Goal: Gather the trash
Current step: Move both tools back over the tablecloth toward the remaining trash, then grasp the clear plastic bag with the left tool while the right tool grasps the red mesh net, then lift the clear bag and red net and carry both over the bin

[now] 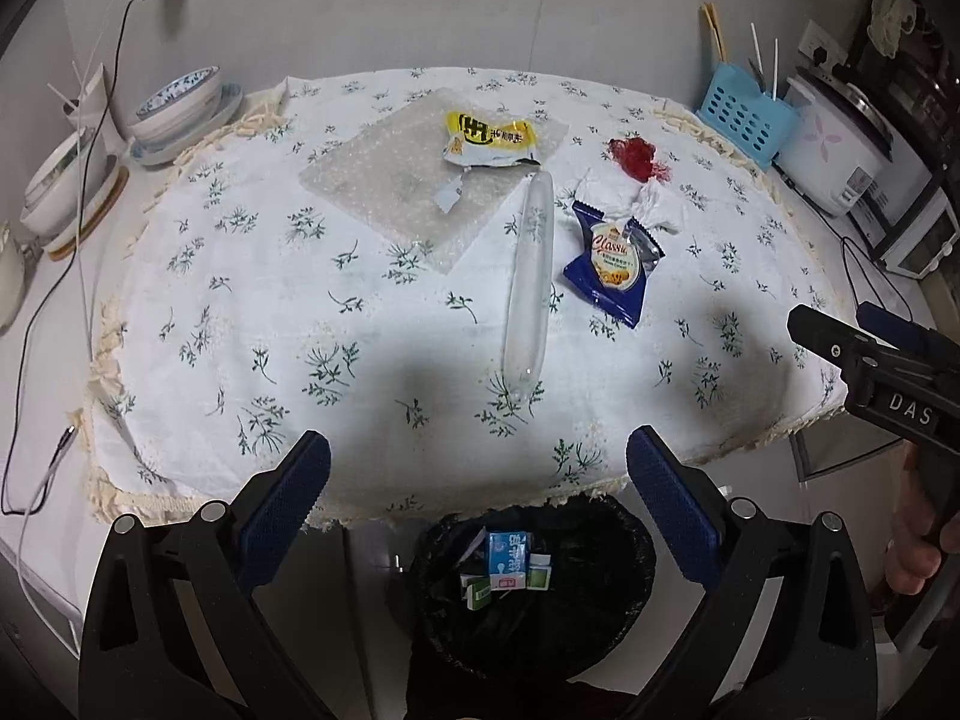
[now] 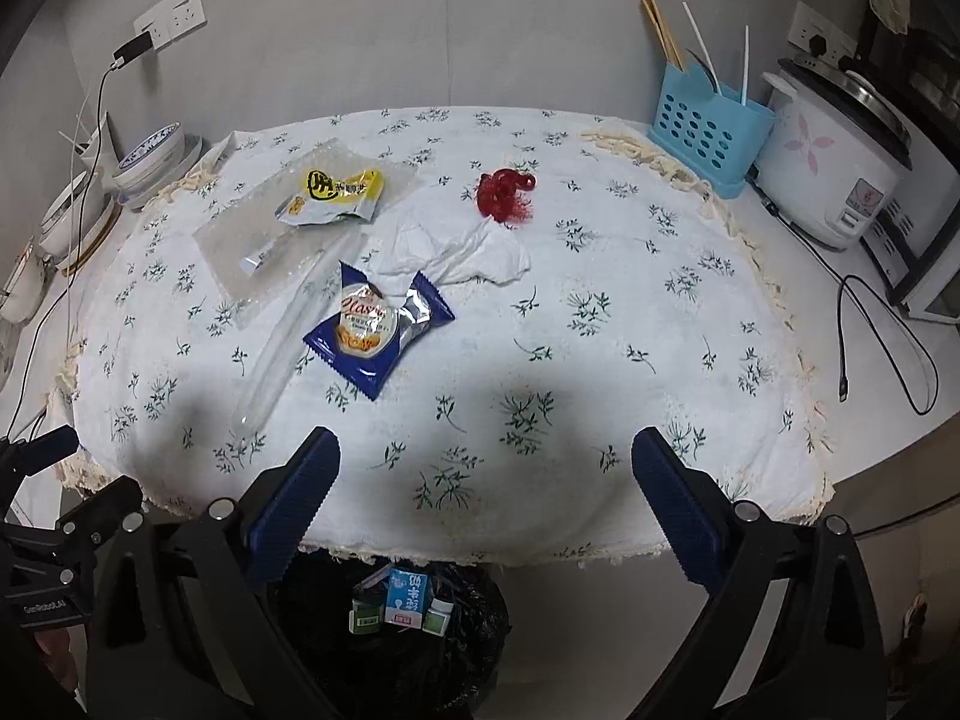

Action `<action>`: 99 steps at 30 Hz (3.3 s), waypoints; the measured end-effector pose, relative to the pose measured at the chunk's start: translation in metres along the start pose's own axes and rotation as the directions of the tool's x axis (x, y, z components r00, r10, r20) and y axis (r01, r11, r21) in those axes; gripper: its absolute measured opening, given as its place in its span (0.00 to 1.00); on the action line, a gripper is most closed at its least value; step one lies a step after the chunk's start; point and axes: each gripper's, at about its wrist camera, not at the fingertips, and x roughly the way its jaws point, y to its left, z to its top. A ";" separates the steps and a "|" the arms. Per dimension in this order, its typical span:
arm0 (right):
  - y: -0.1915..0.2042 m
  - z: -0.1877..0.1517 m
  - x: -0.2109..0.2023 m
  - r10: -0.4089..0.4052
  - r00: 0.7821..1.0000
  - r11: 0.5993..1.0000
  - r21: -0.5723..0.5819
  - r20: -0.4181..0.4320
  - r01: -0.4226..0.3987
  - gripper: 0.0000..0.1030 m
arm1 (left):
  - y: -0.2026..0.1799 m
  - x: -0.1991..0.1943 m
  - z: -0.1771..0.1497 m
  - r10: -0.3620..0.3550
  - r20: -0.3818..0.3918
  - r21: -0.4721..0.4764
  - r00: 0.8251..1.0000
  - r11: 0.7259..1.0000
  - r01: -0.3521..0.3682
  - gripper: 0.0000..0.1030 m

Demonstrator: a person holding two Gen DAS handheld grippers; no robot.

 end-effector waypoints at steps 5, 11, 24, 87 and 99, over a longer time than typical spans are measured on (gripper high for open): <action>-0.004 0.020 0.005 -0.004 1.000 1.000 0.002 0.012 0.004 0.91 | 0.000 0.001 0.022 0.011 0.010 0.003 1.000 1.000 -0.011 0.94; -0.007 0.051 0.025 -0.006 1.000 1.000 -0.001 0.005 0.006 0.90 | -0.001 0.022 0.047 0.020 -0.016 0.029 1.000 0.999 -0.019 0.93; -0.017 0.141 0.119 -0.008 0.995 1.000 0.010 -0.097 0.009 0.78 | -0.015 0.112 0.080 -0.004 -0.174 0.117 0.985 0.993 0.025 0.84; -0.012 0.157 0.082 0.082 0.995 0.992 0.099 -0.060 -0.075 0.21 | 0.004 0.050 0.079 -0.067 -0.135 0.057 0.989 0.996 0.075 0.23; -0.005 0.122 0.029 0.109 0.994 0.992 0.072 -0.024 -0.107 0.21 | 0.002 0.010 0.079 -0.090 -0.062 0.048 0.994 0.995 0.093 0.23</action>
